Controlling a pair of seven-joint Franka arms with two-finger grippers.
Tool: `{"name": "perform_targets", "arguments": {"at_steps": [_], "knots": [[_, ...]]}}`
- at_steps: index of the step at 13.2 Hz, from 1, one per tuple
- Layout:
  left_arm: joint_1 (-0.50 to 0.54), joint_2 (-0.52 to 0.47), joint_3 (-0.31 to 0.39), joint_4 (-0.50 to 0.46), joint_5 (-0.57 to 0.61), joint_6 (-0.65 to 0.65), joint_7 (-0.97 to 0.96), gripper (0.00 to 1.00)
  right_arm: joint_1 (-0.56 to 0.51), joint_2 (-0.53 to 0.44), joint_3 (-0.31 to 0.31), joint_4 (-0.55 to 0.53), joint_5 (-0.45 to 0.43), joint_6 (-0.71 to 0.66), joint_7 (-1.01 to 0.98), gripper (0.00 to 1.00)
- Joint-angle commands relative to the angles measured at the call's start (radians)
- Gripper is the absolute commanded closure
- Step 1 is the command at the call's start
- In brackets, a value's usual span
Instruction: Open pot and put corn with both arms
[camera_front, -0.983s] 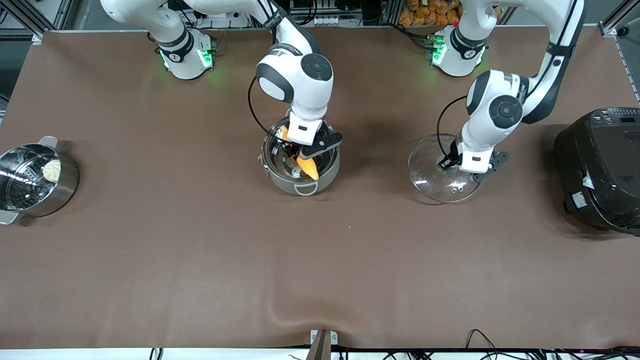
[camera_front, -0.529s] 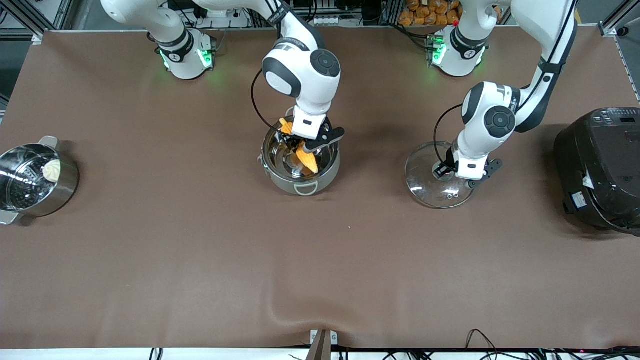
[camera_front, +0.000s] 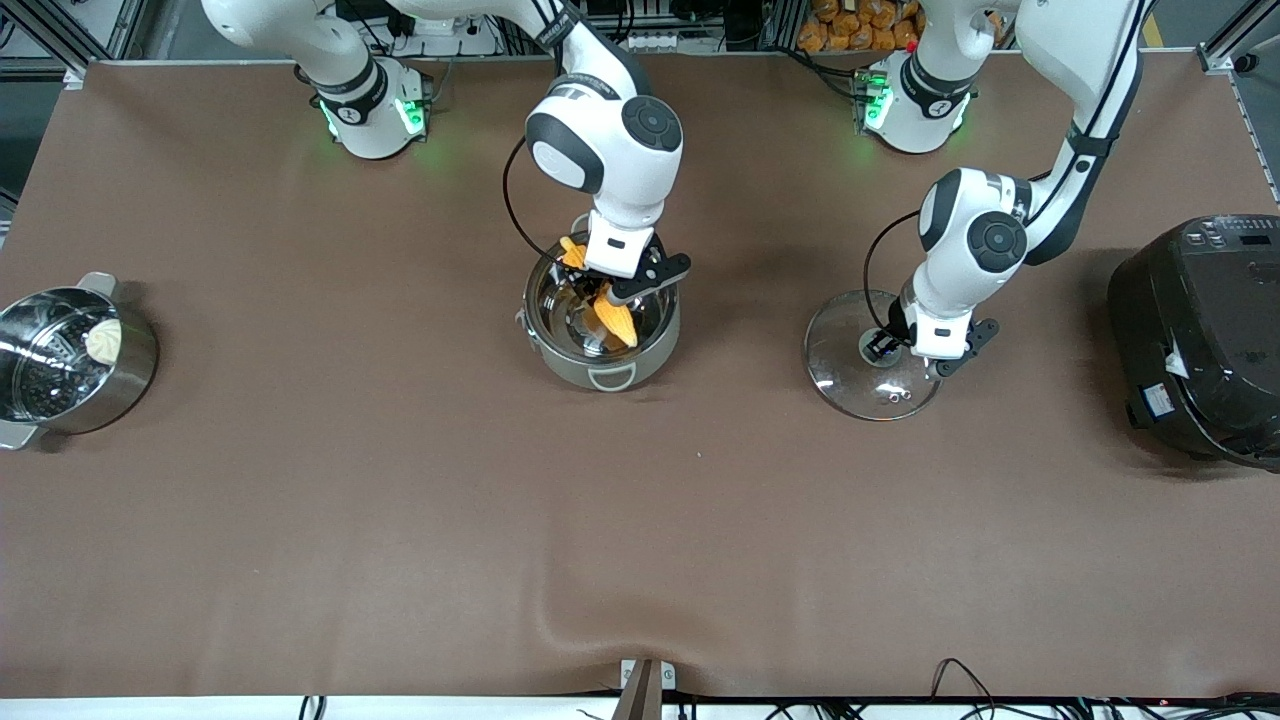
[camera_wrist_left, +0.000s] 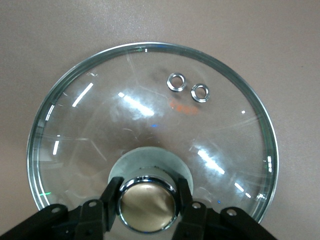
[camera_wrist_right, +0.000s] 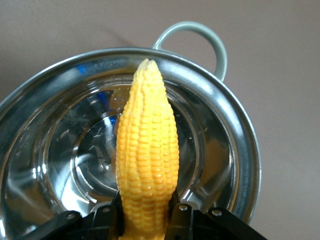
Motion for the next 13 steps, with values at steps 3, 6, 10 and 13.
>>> {"name": "perform_targets", "arguments": {"at_steps": [3,6,10,13], "knots": [[0.006,-0.042,-0.021,0.008,-0.035,0.02,0.017,0.0,0.019,0.008,-0.005,0.017,-0.067,-0.01,0.024,0.89],[0.003,-0.125,-0.034,0.054,-0.03,-0.036,0.035,0.0,0.028,0.011,-0.005,0.017,-0.067,-0.012,0.024,0.48],[0.009,-0.171,-0.037,0.309,-0.024,-0.404,0.103,0.0,0.032,0.008,-0.005,0.018,-0.065,-0.018,0.026,0.0],[0.016,-0.174,-0.032,0.53,-0.021,-0.723,0.228,0.0,0.018,-0.001,-0.008,0.052,-0.053,-0.042,0.021,0.0]]}}
